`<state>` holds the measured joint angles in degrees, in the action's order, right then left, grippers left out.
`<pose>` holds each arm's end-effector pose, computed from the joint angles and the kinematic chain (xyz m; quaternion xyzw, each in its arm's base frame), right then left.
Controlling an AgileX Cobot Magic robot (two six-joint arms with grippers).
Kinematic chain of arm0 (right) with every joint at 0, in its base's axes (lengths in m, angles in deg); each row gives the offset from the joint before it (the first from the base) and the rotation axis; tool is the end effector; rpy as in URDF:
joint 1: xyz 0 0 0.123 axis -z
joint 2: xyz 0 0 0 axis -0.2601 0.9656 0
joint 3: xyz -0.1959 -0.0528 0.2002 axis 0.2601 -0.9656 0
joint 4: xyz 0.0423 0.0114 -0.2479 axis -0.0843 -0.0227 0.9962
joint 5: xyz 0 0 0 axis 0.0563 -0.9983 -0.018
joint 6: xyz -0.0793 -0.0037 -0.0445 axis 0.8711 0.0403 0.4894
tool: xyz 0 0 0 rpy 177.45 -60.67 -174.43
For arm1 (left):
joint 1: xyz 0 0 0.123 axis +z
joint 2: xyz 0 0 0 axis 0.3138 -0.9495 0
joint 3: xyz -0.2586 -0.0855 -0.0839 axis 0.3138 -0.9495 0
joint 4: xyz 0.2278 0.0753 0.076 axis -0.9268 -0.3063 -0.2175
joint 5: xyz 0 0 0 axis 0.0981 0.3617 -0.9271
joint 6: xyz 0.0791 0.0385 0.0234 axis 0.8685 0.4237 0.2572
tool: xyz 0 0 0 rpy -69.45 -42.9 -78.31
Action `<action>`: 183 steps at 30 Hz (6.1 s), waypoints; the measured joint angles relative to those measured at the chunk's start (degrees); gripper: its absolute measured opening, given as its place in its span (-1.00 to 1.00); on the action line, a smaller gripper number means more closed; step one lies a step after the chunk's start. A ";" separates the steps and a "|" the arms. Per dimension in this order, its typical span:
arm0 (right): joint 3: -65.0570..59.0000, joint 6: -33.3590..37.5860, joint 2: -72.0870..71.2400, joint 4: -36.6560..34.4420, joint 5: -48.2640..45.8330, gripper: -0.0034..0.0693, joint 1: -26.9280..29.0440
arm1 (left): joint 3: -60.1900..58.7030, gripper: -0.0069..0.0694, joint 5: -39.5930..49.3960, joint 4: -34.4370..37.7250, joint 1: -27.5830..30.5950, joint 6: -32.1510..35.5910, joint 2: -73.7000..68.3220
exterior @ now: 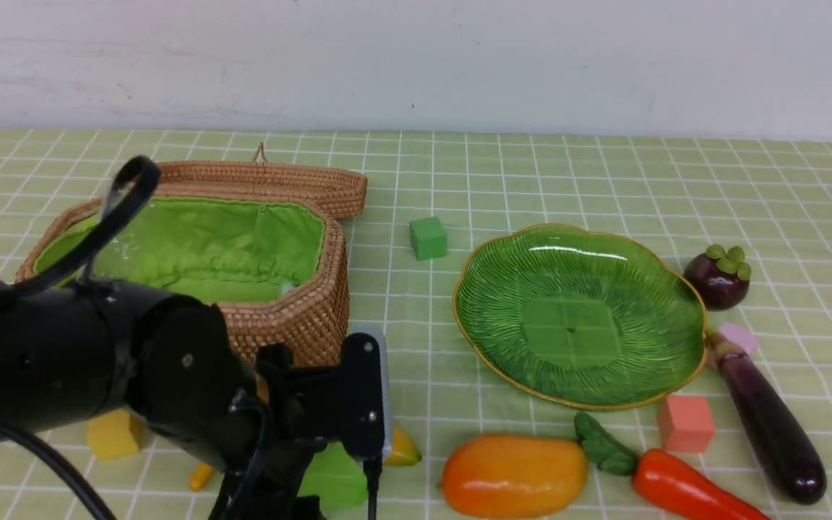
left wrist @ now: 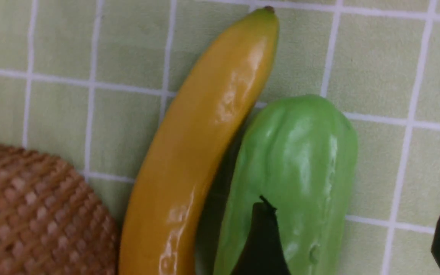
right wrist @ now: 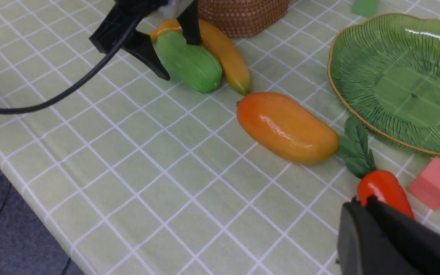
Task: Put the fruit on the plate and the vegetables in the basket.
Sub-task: Take a chayote with your left arm and place it on the basket on the left, then use the left arm to grab a banana and put it into the right plate
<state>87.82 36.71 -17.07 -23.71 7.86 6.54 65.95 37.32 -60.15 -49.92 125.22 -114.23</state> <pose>0.0354 0.0506 0.3185 -0.3003 0.8014 0.1919 0.4804 0.2424 -0.1600 0.1954 0.6696 0.7080 -0.0053 0.2242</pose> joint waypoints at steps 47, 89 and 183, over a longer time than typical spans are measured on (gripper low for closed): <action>0.06 0.00 0.03 -0.43 -0.16 -0.77 0.00 | 0.52 0.39 12.36 6.71 0.00 -0.98 5.46; 0.06 0.00 0.03 -1.47 1.22 -0.67 -0.10 | 30.39 0.73 12.10 -39.17 17.67 -31.59 -10.49; 0.06 1.55 0.03 -5.43 -1.11 -0.56 -0.10 | 24.26 -0.02 23.30 -23.67 -21.87 -35.08 -5.08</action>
<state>87.88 38.25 -17.04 -29.15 6.75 6.44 90.22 60.62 -83.82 -71.78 90.14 -119.31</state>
